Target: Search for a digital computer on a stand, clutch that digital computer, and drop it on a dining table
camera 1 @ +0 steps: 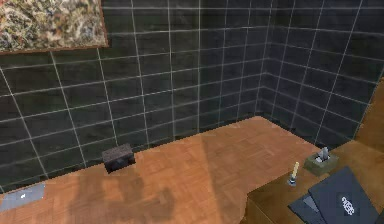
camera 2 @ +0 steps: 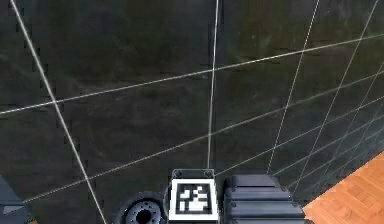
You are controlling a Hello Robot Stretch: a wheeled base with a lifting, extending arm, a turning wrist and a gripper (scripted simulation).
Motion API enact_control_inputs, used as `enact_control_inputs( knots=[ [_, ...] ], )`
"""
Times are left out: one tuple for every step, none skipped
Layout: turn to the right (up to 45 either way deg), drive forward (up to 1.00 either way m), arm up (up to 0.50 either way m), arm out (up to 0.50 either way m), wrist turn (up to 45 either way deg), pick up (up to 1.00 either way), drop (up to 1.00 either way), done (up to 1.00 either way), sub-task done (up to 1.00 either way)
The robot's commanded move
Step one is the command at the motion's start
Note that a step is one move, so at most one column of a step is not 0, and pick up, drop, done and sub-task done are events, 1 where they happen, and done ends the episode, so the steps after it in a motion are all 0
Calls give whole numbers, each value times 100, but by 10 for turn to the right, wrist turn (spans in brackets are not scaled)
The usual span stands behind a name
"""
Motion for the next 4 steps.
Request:
enact_control_inputs(
  knots=[
    [30, 0, 0, 0, 0, 0, 0, 0, 0],
    [0, 35, 0, 0, 0, 0, 0, 0, 0],
    [-270, 0, 0, 0, 0, 0, 0, 0, 0],
    [0, 0, 0, 26, 0, 0, 0, 0, 0]
  ],
)
